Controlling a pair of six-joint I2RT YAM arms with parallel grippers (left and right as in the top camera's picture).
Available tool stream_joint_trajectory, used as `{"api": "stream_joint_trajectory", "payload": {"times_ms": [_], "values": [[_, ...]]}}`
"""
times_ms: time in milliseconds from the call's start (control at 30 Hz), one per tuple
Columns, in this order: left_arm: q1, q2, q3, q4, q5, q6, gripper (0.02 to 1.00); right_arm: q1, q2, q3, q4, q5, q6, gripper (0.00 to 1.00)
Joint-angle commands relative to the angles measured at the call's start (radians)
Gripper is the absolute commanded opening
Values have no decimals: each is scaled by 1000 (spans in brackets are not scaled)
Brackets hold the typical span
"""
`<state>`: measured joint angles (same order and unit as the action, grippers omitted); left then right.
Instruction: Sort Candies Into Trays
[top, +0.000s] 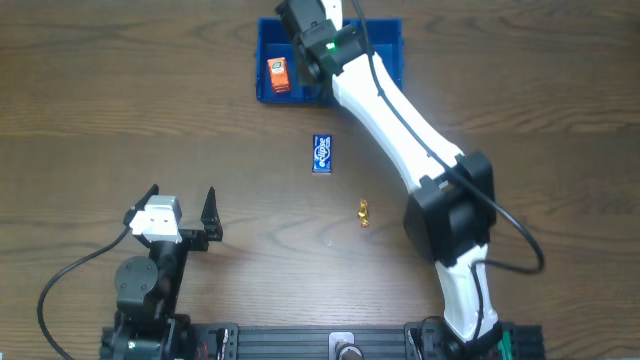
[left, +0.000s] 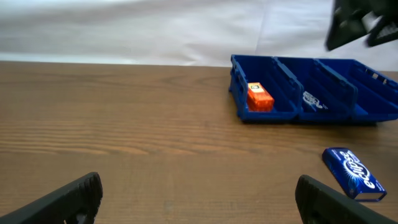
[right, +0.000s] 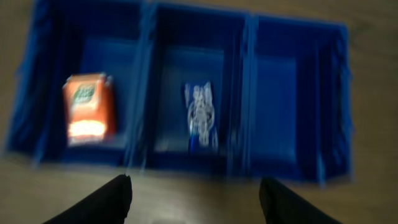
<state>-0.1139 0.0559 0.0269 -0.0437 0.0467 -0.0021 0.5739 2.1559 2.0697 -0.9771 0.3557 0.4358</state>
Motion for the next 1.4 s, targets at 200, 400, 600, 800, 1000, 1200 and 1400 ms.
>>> {"api": "stream_joint_trajectory", "payload": {"times_ms": [200, 400, 600, 800, 1000, 1200, 1400], "values": [[3, -6, -21, -34, -5, 6, 998, 111, -93, -266, -129, -100, 249, 700], [3, -6, -21, -34, -5, 6, 998, 111, -48, -433, 16, -182, 249, 700], [3, -6, -21, -34, -5, 6, 998, 106, 26, -433, 46, -186, 249, 698], [3, -6, -21, -34, -5, 6, 998, 81, 60, -433, 76, -201, 248, 689], [3, -6, -21, -34, -5, 6, 996, 67, 67, -433, 83, -210, 248, 492], [3, -6, -21, -34, -5, 6, 998, 67, 67, -433, 89, -215, 248, 194], [3, -6, -21, -34, -5, 6, 998, 87, -27, -412, 100, -181, 240, 145]]}}
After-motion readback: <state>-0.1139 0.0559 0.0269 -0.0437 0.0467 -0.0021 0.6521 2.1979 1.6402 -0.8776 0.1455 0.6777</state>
